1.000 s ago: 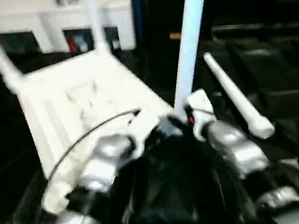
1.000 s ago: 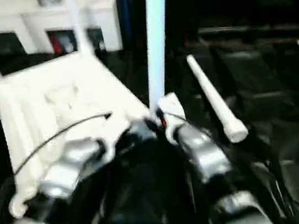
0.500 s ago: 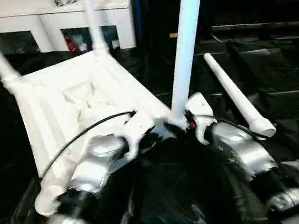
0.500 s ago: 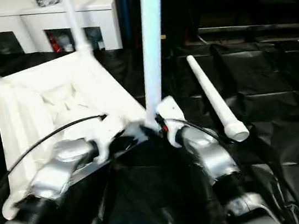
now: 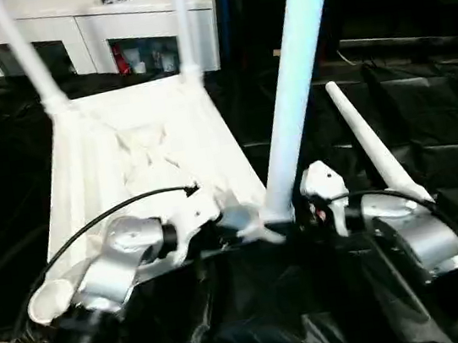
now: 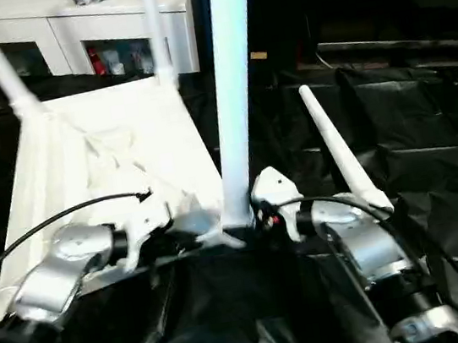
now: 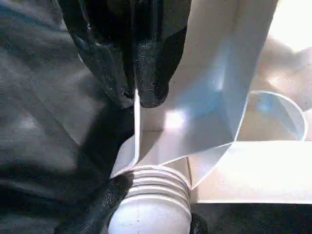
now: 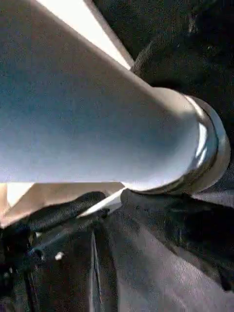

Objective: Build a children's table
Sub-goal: Rotate leg to tighten

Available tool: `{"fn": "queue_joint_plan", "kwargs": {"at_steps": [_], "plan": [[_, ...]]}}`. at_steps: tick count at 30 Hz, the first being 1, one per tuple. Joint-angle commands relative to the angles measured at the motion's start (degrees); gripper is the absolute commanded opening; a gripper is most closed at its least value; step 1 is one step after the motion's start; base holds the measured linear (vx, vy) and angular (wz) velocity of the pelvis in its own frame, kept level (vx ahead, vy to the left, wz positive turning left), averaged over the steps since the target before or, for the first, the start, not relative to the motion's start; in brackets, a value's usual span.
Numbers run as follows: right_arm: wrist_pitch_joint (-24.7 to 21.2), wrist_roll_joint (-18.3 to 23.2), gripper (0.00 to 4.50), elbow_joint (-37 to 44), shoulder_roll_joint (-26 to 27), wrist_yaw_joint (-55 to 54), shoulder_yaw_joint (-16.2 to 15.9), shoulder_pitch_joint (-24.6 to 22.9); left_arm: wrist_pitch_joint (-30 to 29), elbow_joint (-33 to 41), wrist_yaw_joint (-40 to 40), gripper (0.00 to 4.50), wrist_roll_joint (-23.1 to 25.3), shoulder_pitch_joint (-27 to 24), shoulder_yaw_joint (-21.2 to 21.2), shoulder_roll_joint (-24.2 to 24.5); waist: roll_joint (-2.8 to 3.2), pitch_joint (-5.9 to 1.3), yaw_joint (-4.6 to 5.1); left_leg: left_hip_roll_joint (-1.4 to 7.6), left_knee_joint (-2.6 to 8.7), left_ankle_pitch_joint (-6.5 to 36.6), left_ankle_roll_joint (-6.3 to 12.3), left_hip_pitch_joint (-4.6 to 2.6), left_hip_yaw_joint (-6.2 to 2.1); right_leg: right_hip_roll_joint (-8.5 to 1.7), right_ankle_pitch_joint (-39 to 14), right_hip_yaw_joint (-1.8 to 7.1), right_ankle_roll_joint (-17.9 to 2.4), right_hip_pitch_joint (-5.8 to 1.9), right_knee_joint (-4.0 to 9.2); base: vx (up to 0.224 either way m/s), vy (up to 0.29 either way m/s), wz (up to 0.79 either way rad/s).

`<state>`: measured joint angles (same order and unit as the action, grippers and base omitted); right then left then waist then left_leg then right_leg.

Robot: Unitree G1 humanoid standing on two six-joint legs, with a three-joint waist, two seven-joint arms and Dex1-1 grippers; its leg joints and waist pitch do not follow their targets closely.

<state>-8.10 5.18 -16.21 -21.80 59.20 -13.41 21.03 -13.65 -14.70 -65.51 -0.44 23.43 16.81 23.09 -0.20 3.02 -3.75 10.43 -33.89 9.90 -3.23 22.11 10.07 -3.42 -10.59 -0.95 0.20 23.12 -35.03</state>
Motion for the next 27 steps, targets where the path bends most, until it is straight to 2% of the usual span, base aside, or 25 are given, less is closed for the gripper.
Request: {"fn": "queue_joint_plan", "kwargs": {"at_steps": [1, 7, 10, 12, 13, 14, 16, 17, 18, 21, 22, 23, 25, 26, 27], "plan": [[0.5, 1.4, 2.76, 2.4, 0.5, 2.6, -2.6, -0.2, 1.4, 3.3, -0.7, 0.0, -2.6, 0.6, 0.6, -0.9, -0.63, -3.39, 0.04, 2.5, 4.2, 13.7, 2.28, -1.11, -0.6, -3.83, -14.5, 1.76, -11.5, -2.07, 4.38, 0.0, 0.0, 0.0], [0.3, 0.7, 2.72, 2.5, 1.3, 2.2, -3.1, -0.4, 1.5, 3.4, 0.3, 0.0, -2.2, 0.3, 0.6, -1.5, -0.8, -3.44, 0.09, 2.45, 4.07, 12.8, 2.4, -1.1, -0.55, -3.83, -13.5, 1.76, -11.7, -2.11, 4.26, 0.0, 0.0, 0.0], [-0.8, -0.9, 2.72, 1.0, 3.1, -2.3, -2.7, -0.4, 1.5, 1.9, 4.3, 0.0, -0.3, 1.1, 0.5, -3.2, -0.87, -3.35, 0.13, 2.41, 4.07, 13.1, 2.25, -1.12, -0.52, -3.83, -14.6, 1.74, -11.5, -2.06, 4.36, 0.0, 0.0, 0.0], [-1.5, -3.9, 2.72, -3.1, 6.6, -12.0, -1.1, 0.7, 0.8, -0.9, 9.3, 0.0, 1.4, 2.9, 0.1, -5.9, -0.89, -3.15, 0.42, 2.37, 4.21, 13.6, 1.53, -1.08, -0.51, -3.79, -16.6, 1.79, -11.0, -1.83, 4.59, 0.0, 0.0, 0.0], [-1.7, -4.1, 2.72, -3.5, 7.0, -13.1, -0.8, 0.8, 0.7, -1.2, 10.0, 0.0, 1.5, 3.1, 0.0, -6.3, -0.93, -3.05, 0.65, 2.11, 4.17, 15.4, 0.62, -1.24, -0.52, -3.81, -20.3, 1.76, -10.2, -1.6, 4.99, 0.0, 0.0, 0.0], [-2.1, -4.3, 2.72, -4.4, 8.0, -15.0, -0.3, 1.1, 0.4, -1.8, 11.1, 0.0, 1.8, 3.5, -0.1, -7.0, -0.94, -3.17, 0.6, 2.11, 4.18, 16.1, 0.15, -1.38, -0.69, -3.93, -21.9, 1.7, -9.7, -1.72, 5.0, 0.0, 0.0, 0.0], [-3.1, -4.3, 2.71, -6.4, 10.8, -20.2, 1.2, 1.7, -0.8, -3.4, 14.4, 0.0, 2.7, 4.8, -0.1, -9.2, -1.02, -3.05, 0.91, 2.19, 4.42, 17.4, -0.51, -1.22, -0.93, -3.96, -24.2, 1.68, -8.4, -1.68, 5.25, 0.0, 0.0, 0.0], [-3.5, -4.3, 2.71, -7.3, 12.2, -22.4, 1.8, 2.0, -1.4, -4.0, 15.8, 0.0, 3.1, 5.3, 0.0, -10.2, -0.98, -3.07, 1.08, 2.16, 4.35, 17.8, -0.58, -1.39, -0.83, -3.94, -24.4, 1.79, -8.3, -1.34, 5.41, 0.0, 0.0, 0.0], [-4.2, -4.0, 2.71, -8.9, 14.2, -26.0, 3.1, 2.8, -2.1, -5.4, 18.5, 0.0, 3.6, 6.3, -0.1, -12.0, -0.78, -3.12, 1.1, 2.12, 4.37, 17.9, -0.71, -1.42, -0.95, -3.95, -24.4, 1.75, -8.3, -1.4, 5.38, 0.0, 0.0, 0.0], [-4.9, -4.5, 2.7, -13.4, 19.0, -35.8, 5.9, 5.2, -3.6, -8.4, 24.5, 0.0, 4.8, 8.5, -0.5, -16.6, -0.85, -3.17, 1.69, 2.0, 4.41, 17.7, -1.22, -1.31, -0.97, -3.87, -23.3, 1.71, -8.7, -1.39, 5.39, 0.0, 0.0, 0.0], [-4.3, -5.2, 2.7, -15.0, 20.5, -37.9, 6.1, 6.2, -3.7, -9.5, 26.1, 0.0, 5.4, 9.2, -0.5, -18.0, -0.54, -3.34, 1.79, 2.0, 4.35, 16.9, -1.19, -1.16, -0.94, -3.86, -21.3, 1.8, -9.0, -1.57, 5.24, 0.0, 0.0, 0.0], [-3.9, -5.5, 2.7, -15.5, 20.9, -38.1, 5.9, 6.5, -3.7, -9.8, 26.6, 0.0, 5.6, 9.4, -0.5, -18.4, -0.74, -3.28, 1.96, 1.92, 4.39, 16.7, -1.1, -0.91, -0.96, -3.84, -20.8, 1.75, -9.1, -1.69, 5.2, 0.0, 0.0, 0.0], [-2.6, -5.5, 2.7, -16.4, 21.6, -37.8, 5.5, 7.3, -3.1, -10.6, 26.8, 0.0, 5.9, 9.9, -0.1, -18.9, -0.73, -3.57, 1.64, 1.91, 4.09, 15.1, -0.08, -1.01, -0.8, -3.89, -17.6, 1.82, -9.4, -1.9, 5.07, 0.0, 0.0, 0.0], [-2.5, -5.2, 3.05, -16.4, 21.6, -37.3, 5.6, 7.3, -2.8, -10.6, 26.5, 0.0, 5.9, 9.9, 0.0, -18.8, -0.48, -3.57, 1.56, 1.9, 4.11, 14.7, 0.14, -0.92, -0.83, -3.86, -16.7, 1.81, -9.7, -1.98, 4.93, 0.0, 0.0, 0.0], [-2.4, -4.9, 3.26, -16.2, 21.6, -36.9, 5.8, 7.4, -2.4, -10.5, 25.9, 0.0, 5.8, 9.9, 0.1, -18.7, -0.57, -3.68, 1.55, 1.94, 4.05, 13.5, 0.65, -0.81, -0.75, -3.8, -14.3, 1.78, -10.1, -2.18, 4.76, 0.0, 0.0, 0.0]]}}
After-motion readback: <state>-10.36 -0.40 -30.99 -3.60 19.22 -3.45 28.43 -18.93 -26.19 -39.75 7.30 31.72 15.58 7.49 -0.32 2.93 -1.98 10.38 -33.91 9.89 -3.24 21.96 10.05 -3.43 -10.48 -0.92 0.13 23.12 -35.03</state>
